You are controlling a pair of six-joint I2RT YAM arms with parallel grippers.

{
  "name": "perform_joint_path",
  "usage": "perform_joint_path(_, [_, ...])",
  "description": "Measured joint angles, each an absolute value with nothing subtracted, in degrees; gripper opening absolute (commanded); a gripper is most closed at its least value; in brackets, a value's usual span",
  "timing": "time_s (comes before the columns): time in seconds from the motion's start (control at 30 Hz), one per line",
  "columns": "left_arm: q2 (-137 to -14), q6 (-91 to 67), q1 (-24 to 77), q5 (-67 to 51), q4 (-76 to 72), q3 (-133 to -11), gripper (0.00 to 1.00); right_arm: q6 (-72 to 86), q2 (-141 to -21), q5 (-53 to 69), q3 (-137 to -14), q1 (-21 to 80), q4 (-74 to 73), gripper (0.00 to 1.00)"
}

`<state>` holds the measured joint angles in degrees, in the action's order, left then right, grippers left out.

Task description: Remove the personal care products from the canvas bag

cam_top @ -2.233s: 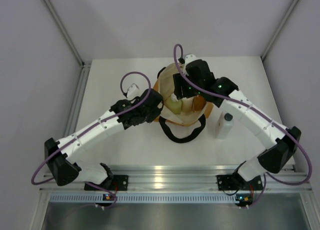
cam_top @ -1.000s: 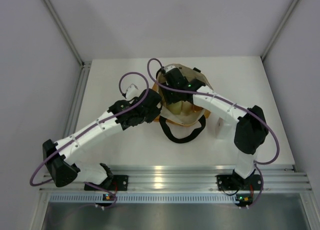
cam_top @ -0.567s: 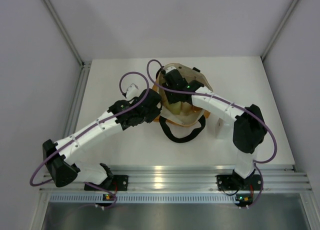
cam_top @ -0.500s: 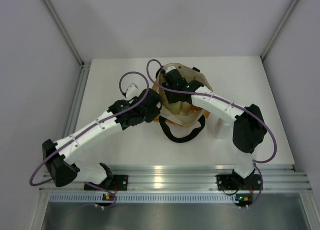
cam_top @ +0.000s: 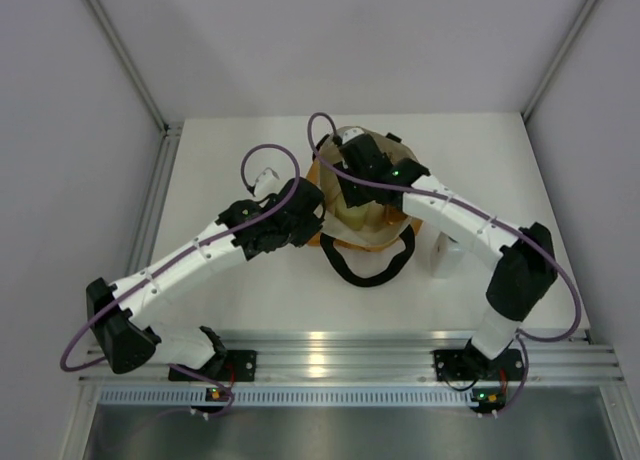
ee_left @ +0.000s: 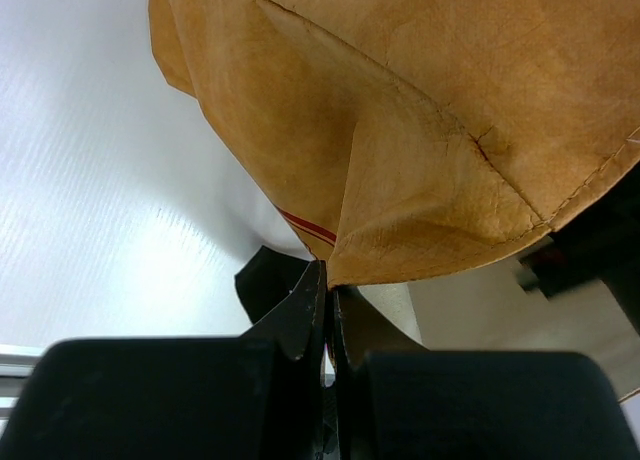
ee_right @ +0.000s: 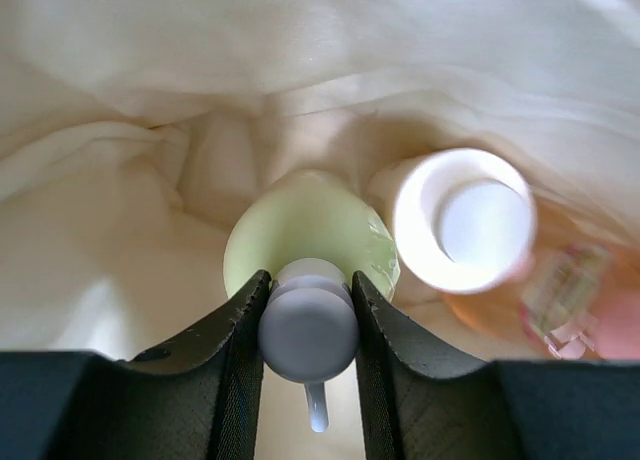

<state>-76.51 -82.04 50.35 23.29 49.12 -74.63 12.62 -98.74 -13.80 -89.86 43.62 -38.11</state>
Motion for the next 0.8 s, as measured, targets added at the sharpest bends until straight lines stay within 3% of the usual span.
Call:
perform_joint_path(0.27, [-77.32, -82.04, 50.35, 22.96, 49.17, -74.65, 0.00, 12.53, -89.06, -13.61, -93.12, 43.66, -44.40, 0.00])
perform_joint_path(0.8, [-77.43, -82.15, 50.35, 22.94, 49.19, -74.54, 0.00, 10.94, -84.51, -18.44, -121.32, 42.94, -61.73, 0.00])
